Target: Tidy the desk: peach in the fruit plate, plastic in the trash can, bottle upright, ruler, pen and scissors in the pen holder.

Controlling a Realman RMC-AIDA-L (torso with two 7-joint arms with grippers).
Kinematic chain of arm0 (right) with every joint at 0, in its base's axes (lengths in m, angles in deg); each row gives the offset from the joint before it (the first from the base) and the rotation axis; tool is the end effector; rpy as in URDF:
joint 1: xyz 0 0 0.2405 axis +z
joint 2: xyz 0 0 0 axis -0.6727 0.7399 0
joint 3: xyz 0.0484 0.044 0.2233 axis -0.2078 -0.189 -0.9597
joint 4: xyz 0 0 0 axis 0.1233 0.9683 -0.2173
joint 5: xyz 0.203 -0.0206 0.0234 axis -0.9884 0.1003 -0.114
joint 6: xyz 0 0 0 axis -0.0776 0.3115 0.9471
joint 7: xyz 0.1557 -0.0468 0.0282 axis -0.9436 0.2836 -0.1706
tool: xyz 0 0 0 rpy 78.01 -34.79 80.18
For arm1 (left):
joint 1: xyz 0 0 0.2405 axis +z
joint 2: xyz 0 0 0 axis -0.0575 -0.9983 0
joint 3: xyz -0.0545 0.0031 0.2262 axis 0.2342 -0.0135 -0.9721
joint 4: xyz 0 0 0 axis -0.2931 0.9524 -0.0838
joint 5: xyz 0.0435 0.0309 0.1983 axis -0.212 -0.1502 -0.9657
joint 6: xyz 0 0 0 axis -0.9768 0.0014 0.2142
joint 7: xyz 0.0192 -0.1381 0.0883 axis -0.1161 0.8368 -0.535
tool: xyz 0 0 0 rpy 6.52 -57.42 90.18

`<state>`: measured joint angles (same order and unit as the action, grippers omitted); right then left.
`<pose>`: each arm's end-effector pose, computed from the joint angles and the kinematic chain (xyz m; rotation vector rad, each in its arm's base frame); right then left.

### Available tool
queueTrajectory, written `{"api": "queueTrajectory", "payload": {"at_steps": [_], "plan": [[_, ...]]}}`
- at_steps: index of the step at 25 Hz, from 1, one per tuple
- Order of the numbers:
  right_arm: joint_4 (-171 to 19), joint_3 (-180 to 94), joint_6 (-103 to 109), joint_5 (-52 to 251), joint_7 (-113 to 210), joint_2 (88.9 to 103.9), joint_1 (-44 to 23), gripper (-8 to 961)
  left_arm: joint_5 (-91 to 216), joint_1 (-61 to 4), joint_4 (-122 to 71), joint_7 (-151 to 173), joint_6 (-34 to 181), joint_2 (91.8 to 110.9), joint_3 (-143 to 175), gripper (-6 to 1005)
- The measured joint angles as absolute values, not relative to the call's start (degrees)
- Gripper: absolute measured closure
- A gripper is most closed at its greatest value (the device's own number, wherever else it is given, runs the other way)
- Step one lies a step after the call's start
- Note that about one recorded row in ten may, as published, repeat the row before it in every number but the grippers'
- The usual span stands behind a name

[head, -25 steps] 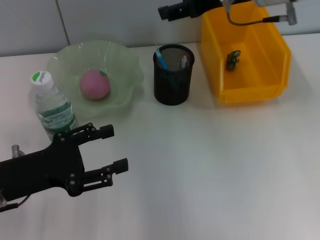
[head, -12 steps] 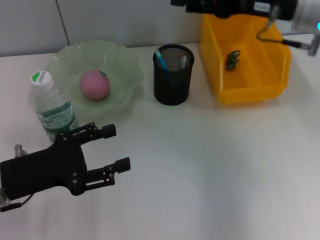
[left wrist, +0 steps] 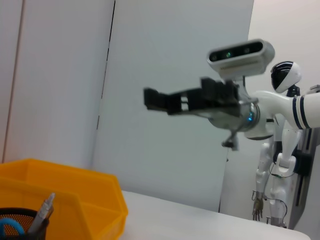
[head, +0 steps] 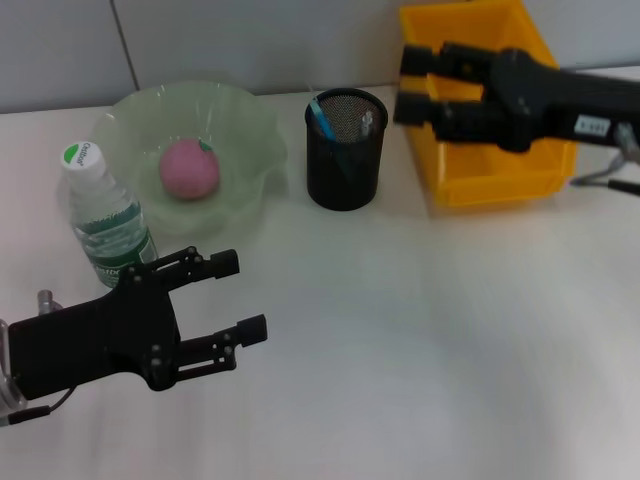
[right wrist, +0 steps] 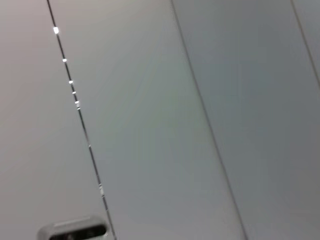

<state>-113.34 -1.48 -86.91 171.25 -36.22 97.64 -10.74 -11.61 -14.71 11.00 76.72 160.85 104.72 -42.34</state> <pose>0.1635 0.3375 0.0554 -2.6632 0.4833 1.2258 -0.2161 0.2660 -0.0164 -2.7328 -0.3667 -1.0616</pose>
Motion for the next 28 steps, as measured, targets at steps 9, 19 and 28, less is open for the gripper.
{"api": "queueTrajectory", "payload": {"at_steps": [9, 19, 28], "plan": [[-109.5, -1.4, -90.4, 178.1, -34.3, 98.01, -12.1, 154, -11.6, -14.7, 11.0, 78.3, 161.0, 104.59, -42.3, 211], [-104.7, -1.7, -88.0, 185.3, -24.4, 100.64, -14.2, 154, -14.1, -14.3, 7.4, 78.4, 159.4, 104.22, -42.3, 211], [-95.4, -0.7, -80.6, 186.2, -8.1, 102.66, -15.4, 155, -14.8, -15.5, 0.5, 74.2, 157.7, 102.36, -41.9, 215]]}}
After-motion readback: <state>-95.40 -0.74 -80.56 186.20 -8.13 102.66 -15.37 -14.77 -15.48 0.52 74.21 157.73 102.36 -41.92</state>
